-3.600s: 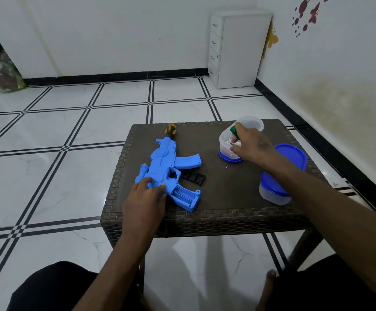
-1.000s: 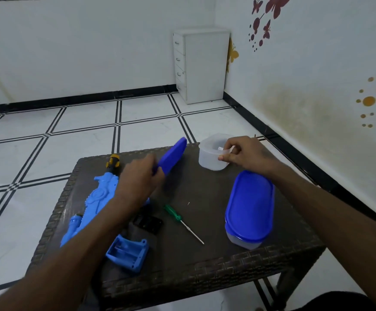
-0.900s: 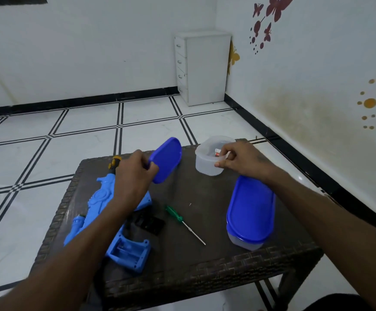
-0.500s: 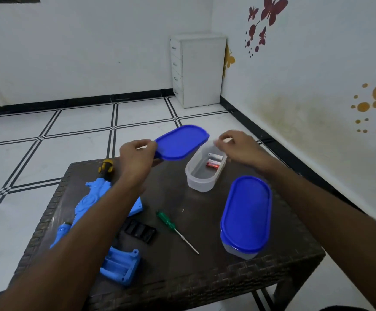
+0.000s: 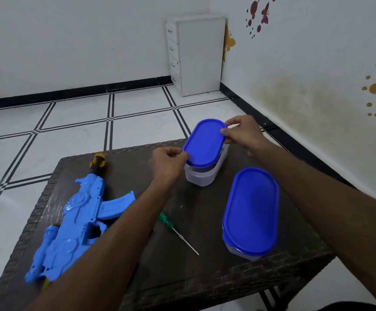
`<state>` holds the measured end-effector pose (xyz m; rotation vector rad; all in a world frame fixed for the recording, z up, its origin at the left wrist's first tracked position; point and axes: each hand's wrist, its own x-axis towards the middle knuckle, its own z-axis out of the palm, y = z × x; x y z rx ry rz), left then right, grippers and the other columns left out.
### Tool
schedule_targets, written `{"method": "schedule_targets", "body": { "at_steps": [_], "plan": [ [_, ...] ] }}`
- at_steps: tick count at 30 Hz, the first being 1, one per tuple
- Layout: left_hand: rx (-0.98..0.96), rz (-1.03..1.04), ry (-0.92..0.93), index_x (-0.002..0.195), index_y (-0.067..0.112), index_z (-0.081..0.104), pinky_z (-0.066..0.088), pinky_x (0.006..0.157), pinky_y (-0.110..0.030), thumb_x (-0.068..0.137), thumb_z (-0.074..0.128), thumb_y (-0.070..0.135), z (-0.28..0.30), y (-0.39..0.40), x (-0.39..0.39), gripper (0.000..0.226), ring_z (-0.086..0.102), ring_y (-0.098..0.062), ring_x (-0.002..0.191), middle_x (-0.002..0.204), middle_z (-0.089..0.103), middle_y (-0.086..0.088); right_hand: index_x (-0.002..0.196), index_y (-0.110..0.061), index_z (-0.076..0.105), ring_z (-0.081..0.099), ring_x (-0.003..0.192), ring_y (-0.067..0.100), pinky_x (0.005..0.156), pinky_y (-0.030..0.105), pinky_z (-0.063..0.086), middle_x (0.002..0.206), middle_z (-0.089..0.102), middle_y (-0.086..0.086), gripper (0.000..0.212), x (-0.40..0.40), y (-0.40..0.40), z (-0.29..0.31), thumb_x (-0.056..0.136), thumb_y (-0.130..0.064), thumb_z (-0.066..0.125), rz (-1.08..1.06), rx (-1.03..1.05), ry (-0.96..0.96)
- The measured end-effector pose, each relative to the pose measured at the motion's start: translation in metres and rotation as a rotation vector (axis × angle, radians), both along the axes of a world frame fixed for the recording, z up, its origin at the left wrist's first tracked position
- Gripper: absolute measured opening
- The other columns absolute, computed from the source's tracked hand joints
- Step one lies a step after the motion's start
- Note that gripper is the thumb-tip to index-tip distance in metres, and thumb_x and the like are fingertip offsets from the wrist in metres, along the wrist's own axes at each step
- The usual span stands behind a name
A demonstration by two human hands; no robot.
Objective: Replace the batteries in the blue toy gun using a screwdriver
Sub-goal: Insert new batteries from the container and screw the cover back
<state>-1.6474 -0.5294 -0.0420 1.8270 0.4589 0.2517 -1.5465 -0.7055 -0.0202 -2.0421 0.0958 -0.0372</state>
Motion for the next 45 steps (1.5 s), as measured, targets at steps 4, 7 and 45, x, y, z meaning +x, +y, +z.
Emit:
{"method": "schedule_targets", "body": {
  "at_steps": [4, 7, 45],
  "plan": [
    [-0.008, -0.006, 0.043, 0.097, 0.011, 0.075, 0.06, 0.079, -0.04, 0.086, 0.071, 0.015, -0.005, 0.005, 0.001, 0.013, 0.069, -0.018, 0.083, 0.087, 0.072, -0.004, 0.116, -0.009, 0.064, 0.073, 0.071, 0.016, 0.075, 0.035, 0.063, 0.099, 0.07, 0.009, 0.034, -0.002, 0.0, 0.0, 0.085, -0.011, 0.075, 0.004, -0.051, -0.011],
    [-0.027, -0.029, 0.062, 0.101, 0.009, 0.074, 0.06, 0.079, -0.04, 0.086, 0.071, 0.015, -0.004, 0.007, 0.001, 0.016, 0.069, -0.019, 0.082, 0.088, 0.072, -0.006, 0.115, -0.01, 0.065, 0.07, 0.084, 0.023, 0.081, 0.038, 0.061, 0.103, 0.069, 0.009, 0.033, -0.004, -0.001, 0.002, 0.083, -0.015, 0.074, -0.007, -0.161, -0.039],
    [0.132, -0.239, 0.277, 0.088, 0.004, 0.061, 0.041, 0.052, -0.027, 0.089, 0.068, 0.024, 0.025, -0.016, 0.09, 0.021, 0.05, -0.017, 0.062, 0.082, 0.058, -0.011, 0.156, -0.017, 0.023, 0.039, 0.136, 0.035, 0.107, 0.034, 0.035, 0.151, 0.037, 0.021, 0.058, -0.004, 0.002, -0.012, 0.099, -0.014, 0.033, 0.335, -0.752, 0.012]
  ]
}}
